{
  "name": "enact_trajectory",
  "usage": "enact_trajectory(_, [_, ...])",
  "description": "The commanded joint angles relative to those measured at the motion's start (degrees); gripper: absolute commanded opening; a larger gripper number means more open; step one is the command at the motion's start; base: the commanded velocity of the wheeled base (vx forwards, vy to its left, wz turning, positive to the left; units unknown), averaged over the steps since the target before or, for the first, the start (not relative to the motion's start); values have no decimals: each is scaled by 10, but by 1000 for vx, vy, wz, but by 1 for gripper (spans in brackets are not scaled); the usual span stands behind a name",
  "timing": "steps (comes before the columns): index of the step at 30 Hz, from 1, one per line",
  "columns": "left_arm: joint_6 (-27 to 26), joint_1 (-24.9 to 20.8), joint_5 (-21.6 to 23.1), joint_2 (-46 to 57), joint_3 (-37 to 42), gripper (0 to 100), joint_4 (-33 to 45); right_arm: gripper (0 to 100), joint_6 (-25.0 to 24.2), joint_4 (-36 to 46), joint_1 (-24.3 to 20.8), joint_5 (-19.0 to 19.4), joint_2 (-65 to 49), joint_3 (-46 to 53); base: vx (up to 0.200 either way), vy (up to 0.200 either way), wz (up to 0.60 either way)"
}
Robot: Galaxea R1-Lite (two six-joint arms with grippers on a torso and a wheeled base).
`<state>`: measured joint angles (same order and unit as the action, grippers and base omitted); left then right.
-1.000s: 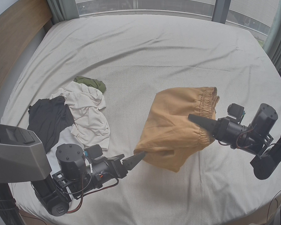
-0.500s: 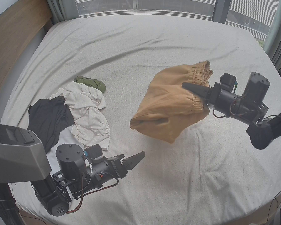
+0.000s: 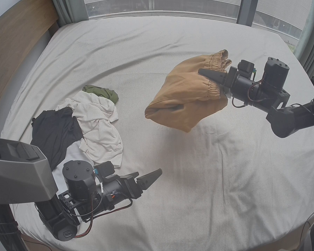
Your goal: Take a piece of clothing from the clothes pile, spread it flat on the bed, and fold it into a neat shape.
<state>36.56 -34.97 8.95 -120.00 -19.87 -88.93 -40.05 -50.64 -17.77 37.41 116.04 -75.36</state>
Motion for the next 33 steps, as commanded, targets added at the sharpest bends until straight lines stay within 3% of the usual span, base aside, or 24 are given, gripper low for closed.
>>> enact_trajectory(1, [0,0,0,-4,0,100,0,0,-1,11,-1,-1,54,-54,0,0,0])
enact_trajectory(10, [0,1,-1,-1,6,100,0,0,-1,15,-8,-2,138,-157,0,0,0])
enact_trajectory(18, [0,1,-2,-2,15,100,-1,0,0,84,-4,-5,228,-306,0,0,0])
enact_trajectory(33, [0,1,-2,0,16,100,-1,0,14,85,45,-30,299,-311,0,0,0])
